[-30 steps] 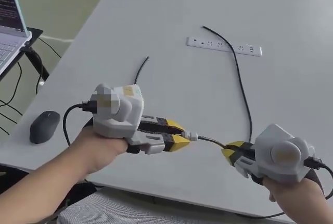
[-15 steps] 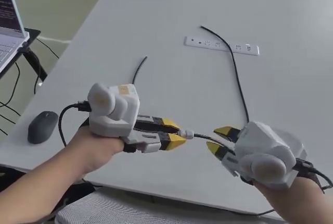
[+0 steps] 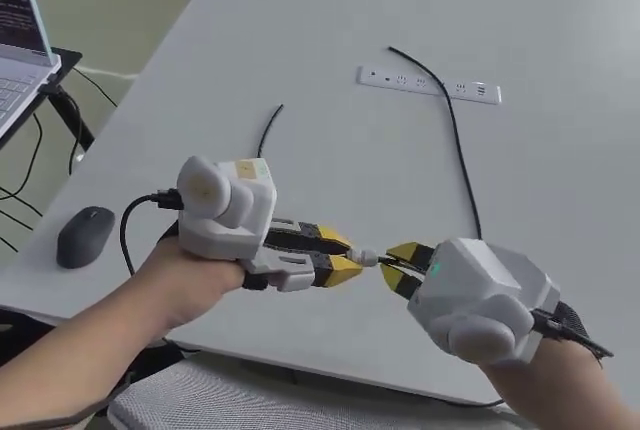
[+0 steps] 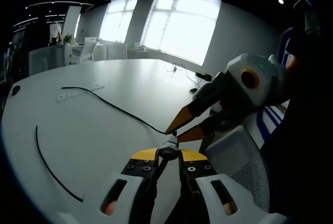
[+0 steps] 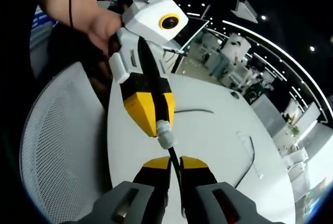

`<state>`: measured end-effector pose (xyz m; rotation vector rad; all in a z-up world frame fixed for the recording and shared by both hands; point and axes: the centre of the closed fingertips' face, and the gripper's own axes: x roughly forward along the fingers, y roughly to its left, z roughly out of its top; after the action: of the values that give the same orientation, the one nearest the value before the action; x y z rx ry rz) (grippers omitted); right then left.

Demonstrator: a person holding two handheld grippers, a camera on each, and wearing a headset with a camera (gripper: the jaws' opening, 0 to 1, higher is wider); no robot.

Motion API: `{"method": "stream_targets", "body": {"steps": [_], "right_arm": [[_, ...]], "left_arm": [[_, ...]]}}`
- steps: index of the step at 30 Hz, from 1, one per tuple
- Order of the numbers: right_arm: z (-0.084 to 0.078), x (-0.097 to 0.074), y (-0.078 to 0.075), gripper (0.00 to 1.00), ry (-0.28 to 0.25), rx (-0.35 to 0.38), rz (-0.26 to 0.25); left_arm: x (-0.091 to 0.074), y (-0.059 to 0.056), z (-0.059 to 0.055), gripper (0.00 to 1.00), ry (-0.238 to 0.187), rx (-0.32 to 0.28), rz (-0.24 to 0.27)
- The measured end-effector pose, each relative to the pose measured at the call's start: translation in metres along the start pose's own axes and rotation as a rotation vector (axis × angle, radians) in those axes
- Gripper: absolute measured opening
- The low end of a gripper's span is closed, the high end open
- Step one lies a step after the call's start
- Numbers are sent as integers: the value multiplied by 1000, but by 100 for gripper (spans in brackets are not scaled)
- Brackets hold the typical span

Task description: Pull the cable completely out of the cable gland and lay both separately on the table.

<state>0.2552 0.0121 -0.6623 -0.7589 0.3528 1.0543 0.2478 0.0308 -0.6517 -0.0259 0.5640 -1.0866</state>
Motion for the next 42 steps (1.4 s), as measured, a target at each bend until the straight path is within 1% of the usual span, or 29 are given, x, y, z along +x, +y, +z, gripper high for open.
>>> {"method": "stream_targets", "body": {"steps": [3,5,8,16,21,26,29,33,37,39,42], "right_arm": [[-1,-1,1,1,-2,-9,0],[-2,-1,1,1,-1,8,1],[-4,-1,1,1,-12,56,5],[-11,0,4,0,-3,94,9],[-21,-2,-1,0,13,136,-3],[-30,-3,-8,0,24,187,-15],[-37,-2,-12,0,23,217,-18],[-47,-2,-16,0,39,238,-31],[-57,-1,-20,0,50,286,-41],[-61,-1,-21,0,52,326,-46],[-67,1,-22,0,58,363,-49]], "left_arm": [[0,-1,0,15,-1,4,0],[1,-2,-1,15,1,9,0],[2,-3,-1,15,5,13,2],[5,-6,-4,15,24,17,-6],[4,-5,-4,15,20,16,-4],[3,-6,-1,15,10,19,-1],[2,-5,2,15,-4,2,-6],[3,-5,3,15,0,14,-7],[4,-6,3,15,0,15,-9],[4,-7,3,15,-3,14,-11],[4,-7,3,15,-2,15,-14]]}}
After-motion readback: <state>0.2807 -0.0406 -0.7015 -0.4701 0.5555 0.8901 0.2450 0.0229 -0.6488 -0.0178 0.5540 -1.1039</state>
